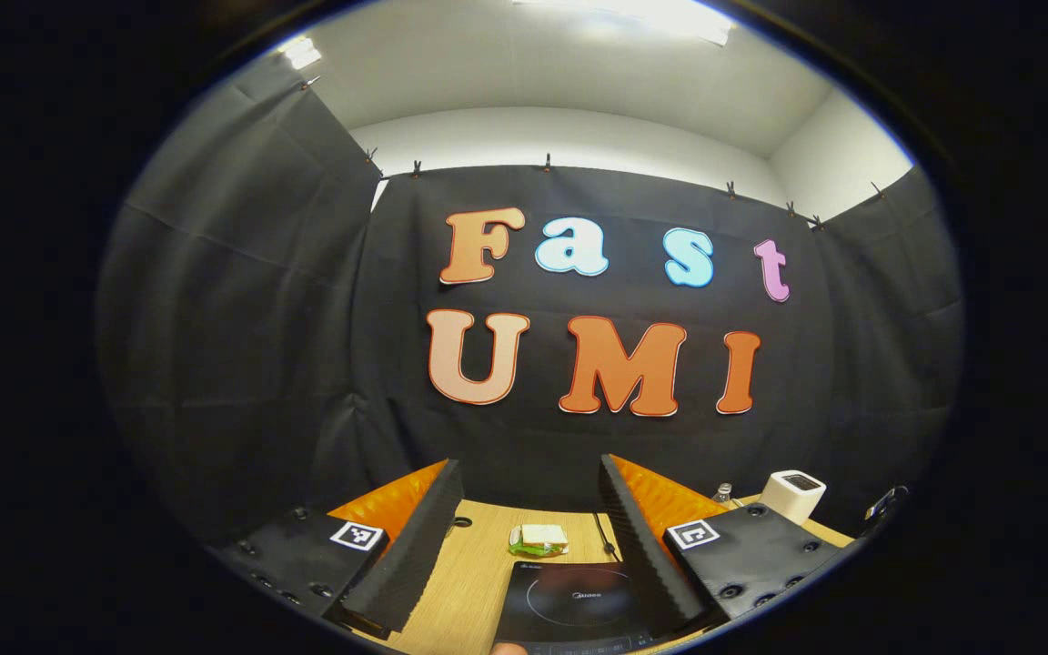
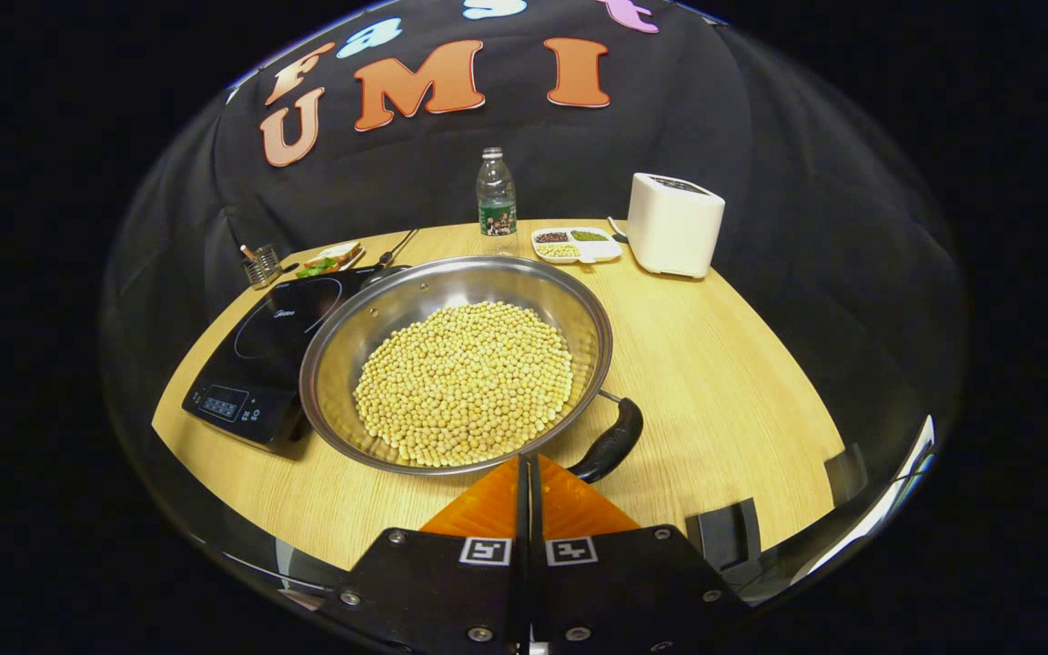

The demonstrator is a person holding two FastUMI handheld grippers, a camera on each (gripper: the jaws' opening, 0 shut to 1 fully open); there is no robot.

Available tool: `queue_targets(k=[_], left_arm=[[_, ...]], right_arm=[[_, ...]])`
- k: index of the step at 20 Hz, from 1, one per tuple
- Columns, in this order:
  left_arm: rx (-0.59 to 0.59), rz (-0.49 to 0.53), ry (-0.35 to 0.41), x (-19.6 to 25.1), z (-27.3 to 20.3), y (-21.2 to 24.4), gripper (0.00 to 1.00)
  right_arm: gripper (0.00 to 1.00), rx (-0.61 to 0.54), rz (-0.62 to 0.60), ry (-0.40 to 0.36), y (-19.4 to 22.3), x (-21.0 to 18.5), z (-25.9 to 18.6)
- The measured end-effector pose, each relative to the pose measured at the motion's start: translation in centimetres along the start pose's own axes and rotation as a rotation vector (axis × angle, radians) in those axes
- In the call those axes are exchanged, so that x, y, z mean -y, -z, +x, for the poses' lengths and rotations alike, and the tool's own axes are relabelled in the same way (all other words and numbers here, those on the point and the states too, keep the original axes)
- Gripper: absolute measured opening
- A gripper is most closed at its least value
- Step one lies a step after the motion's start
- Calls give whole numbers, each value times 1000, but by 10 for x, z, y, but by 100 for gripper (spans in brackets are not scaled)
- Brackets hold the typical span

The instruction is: First push the handle of the pot to place it horizontally, then grasp the pot with both hands and set it on the induction cooktop.

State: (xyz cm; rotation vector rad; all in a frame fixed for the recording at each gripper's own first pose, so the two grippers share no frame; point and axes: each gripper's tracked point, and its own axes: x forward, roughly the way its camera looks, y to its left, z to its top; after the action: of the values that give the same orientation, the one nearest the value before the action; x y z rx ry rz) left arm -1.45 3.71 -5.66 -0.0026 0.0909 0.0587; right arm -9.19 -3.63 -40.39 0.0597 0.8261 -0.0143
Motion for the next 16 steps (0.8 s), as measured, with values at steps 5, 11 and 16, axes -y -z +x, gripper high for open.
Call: queue_targets(k=[5, 11, 16], left_arm=[[-11, 4, 8, 5, -3, 5, 98], [-21, 3, 7, 7, -3, 10, 98], [-38, -10, 9, 10, 3, 19, 98]], right_arm=[[0, 13, -19, 35, -4, 9, 2], [0, 21, 16, 62, -14, 27, 10], [0, 24, 38, 82, -23, 43, 19]])
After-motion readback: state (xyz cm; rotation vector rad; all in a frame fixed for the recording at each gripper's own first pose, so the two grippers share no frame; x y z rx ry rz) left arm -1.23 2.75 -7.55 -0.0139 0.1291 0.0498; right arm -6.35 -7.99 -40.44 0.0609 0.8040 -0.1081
